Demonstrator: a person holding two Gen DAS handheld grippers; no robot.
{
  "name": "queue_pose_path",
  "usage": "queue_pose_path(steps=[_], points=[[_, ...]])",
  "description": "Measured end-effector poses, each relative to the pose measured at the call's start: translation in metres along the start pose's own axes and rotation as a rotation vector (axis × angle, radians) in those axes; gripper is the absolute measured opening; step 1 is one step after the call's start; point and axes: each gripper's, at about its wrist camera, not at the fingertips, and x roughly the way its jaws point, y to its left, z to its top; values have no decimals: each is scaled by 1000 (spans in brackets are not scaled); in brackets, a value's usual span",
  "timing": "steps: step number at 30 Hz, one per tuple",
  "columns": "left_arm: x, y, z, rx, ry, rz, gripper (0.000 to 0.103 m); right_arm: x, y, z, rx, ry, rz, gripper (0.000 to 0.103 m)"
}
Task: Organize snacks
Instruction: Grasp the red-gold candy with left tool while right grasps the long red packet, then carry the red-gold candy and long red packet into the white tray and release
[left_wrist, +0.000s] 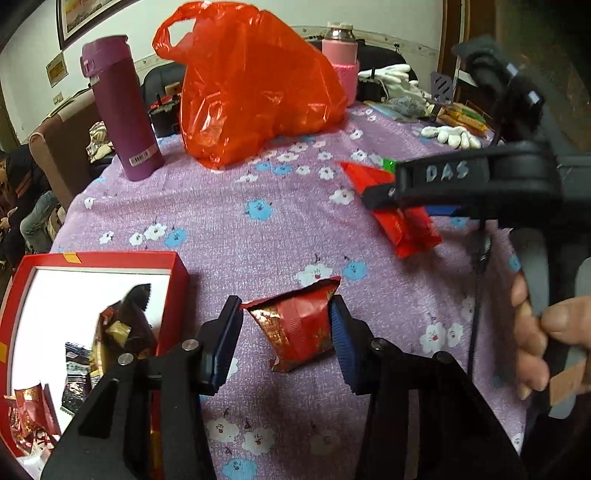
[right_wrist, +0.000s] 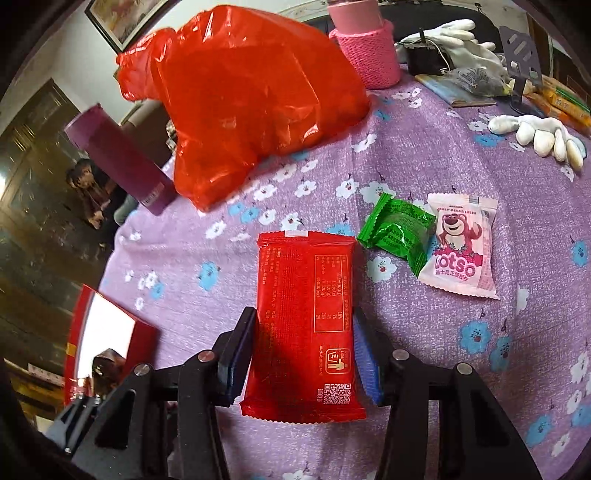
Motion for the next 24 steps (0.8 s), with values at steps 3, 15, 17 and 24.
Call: queue_pose_path(steps=[3,15,17,24], points=[[9,-5,2,10,9,25,46,0,-1,1,14,-3,12,51],[29,-6,4,-4,45,-6,32,-6,-3,3,35,-38,36,50],[26,-5,2,-11,39,-13,31,-8,-2,3,34,-45,57,50],[-21,3,-1,-22,-69,-49,31,-14,3,4,38,-70,128,50]])
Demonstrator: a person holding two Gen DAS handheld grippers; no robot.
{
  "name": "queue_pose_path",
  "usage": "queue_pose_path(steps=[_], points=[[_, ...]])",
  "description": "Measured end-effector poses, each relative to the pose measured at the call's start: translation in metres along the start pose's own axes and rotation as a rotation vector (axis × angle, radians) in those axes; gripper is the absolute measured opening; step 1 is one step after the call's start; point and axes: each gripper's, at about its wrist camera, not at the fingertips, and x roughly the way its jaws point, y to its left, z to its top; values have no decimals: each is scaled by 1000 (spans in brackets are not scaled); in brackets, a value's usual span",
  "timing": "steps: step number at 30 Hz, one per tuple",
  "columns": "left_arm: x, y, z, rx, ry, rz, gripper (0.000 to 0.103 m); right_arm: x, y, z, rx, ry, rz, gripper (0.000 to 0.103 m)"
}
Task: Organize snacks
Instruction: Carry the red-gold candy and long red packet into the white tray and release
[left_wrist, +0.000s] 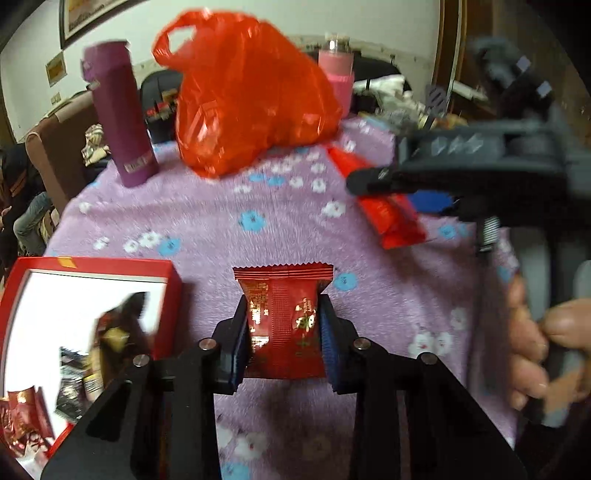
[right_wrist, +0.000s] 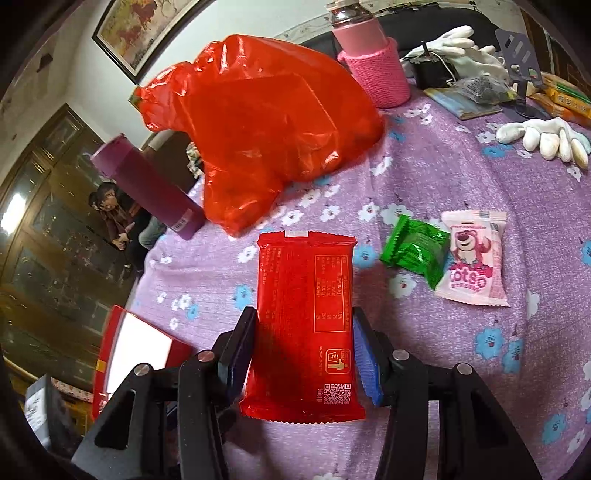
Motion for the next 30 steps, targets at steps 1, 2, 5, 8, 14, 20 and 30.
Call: queue_pose_path(steps=[1,2,5,8,14,20,30], points=[[-6,1,0,-3,-14,-1,31,0,1,0,0,-2,9,50],[-18,5,-2,-3,-41,5,31,-1,2,0,1,-4,20,50],[-43,17,-9,-9,-93,32,31,0,10,-2,-2,-7,73,50],[-63,45,-18,-46,-130,83,31,5,22,-6,-13,8,134,50],[-87,117,-39,-171,-154,230,31,21,63,-27,-63,50,252,50],[-94,160,-63,-247,-144,298,31,29,96,-46,-122,97,358,50],[-92,194,-75,-293,-132,289,31,67,165,-79,-210,234,392,50]])
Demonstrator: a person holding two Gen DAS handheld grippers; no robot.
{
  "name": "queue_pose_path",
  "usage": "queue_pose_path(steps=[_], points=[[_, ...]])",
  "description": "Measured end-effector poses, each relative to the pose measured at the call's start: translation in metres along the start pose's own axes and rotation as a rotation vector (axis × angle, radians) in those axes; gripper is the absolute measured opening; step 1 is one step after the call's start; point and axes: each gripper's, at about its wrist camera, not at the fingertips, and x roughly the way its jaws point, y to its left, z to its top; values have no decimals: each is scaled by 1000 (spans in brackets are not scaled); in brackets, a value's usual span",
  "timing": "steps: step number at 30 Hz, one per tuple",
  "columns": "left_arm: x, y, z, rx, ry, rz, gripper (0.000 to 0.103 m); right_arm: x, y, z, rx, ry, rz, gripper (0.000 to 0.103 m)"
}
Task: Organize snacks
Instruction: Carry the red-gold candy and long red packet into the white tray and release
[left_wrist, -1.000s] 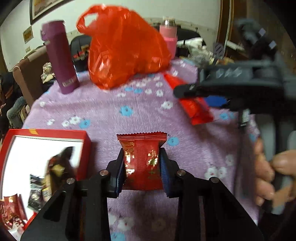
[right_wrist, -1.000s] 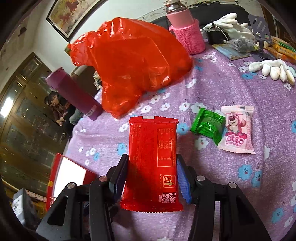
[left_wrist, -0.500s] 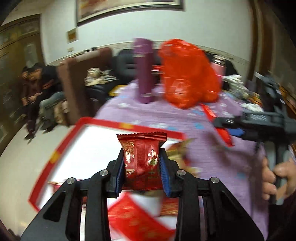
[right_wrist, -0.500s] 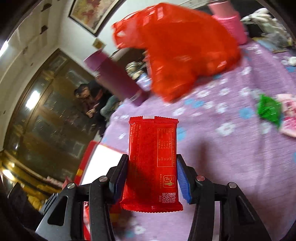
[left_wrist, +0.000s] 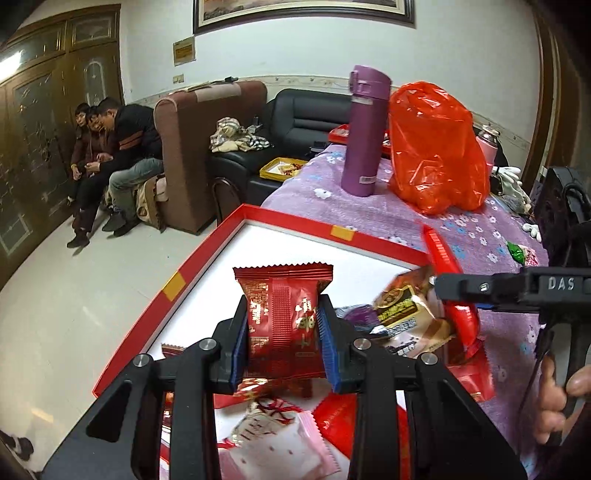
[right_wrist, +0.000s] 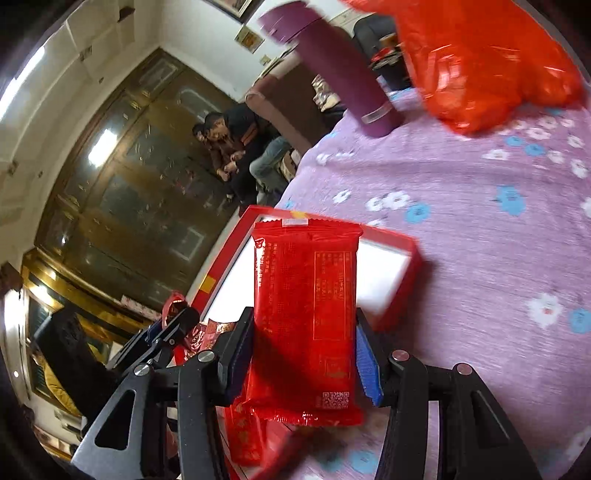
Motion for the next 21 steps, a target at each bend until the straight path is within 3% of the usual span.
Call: queue_pose_path(steps=[7,11,13,14,15,18,21], points=[[8,22,-7,-46,31,15,32,68,46,-3,-86,87,-56,43],[10,31,-6,-57,35,52,34,74,69,-10,-194,59,-69,46],[11,32,-5,-63,42,90,48,67,75,-14,-237,33,-88,48],[10,32,-5,-67,44,103,63,63,76,-14,-242,26,-87,54],[9,31,-4,-69,41,117,71,55,78,-14,-242,5,-85,59],[1,25,-2,-38,3,146,74,28,79,-14,-271,-62,-134,67],[-8,14,0,8,-30,179,80,-15,69,-10,-274,-133,-127,72]])
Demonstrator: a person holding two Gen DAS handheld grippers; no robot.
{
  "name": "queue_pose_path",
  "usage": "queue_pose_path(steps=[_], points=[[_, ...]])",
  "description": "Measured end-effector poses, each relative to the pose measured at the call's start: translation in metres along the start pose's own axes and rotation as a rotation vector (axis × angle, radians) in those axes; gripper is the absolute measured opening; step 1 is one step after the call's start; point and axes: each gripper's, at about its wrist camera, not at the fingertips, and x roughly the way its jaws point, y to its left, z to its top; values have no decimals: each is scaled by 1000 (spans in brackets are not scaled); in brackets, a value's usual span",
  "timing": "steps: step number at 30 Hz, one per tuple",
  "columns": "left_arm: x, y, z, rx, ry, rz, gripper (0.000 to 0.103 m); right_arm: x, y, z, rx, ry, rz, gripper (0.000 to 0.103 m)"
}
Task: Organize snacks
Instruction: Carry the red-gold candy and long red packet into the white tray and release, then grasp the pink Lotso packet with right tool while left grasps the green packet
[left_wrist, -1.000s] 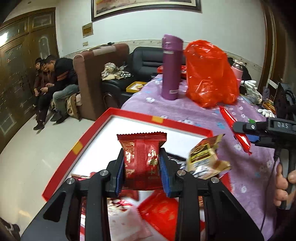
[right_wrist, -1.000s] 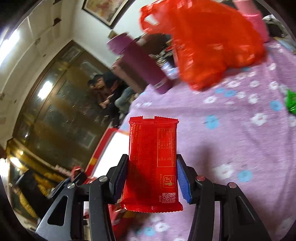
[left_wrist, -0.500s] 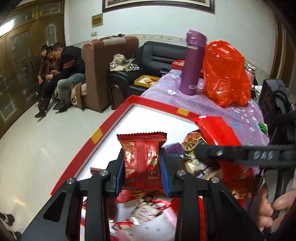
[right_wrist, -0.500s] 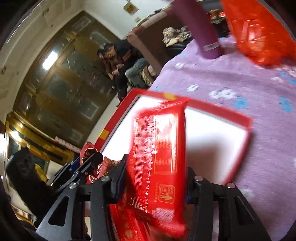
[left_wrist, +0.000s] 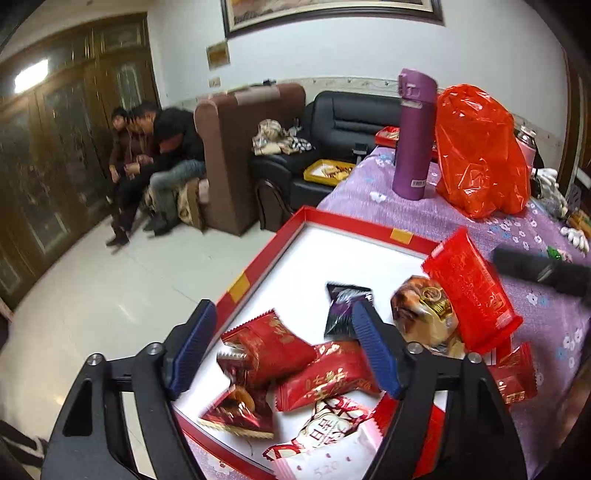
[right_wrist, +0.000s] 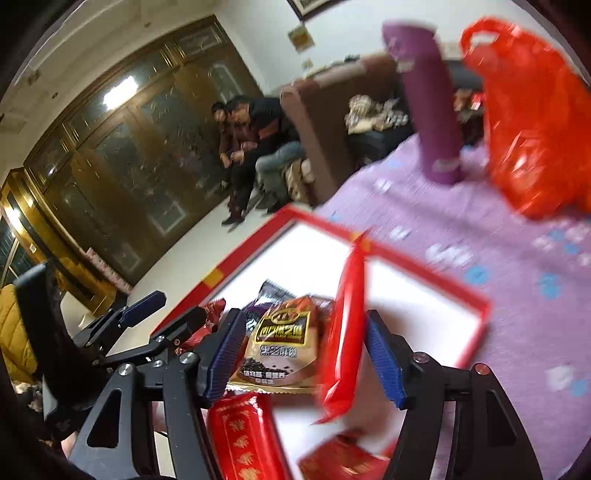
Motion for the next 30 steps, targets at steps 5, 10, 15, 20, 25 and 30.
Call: queue_pose_path(steps=[5,10,15,20,25,30], points=[[-17,-20,5,67,-52,-4,83,-64,-50,13,49,-127,-127,85],[-26,-38,4,118,-70,-28,84,-111,-152,23,193,-149,-466,85],[-28,-56,5,148,-62,-75,84,-110,-257,23,349,-32,-735,84],[-35,-74,4,186,-62,-119,84,-81,-290,18,362,80,-822,72],[-43,-81,2,198,-68,-153,84,-79,-283,2,369,86,-856,67],[-51,-84,-4,189,-68,-206,84,-86,-240,-26,355,162,-717,66]])
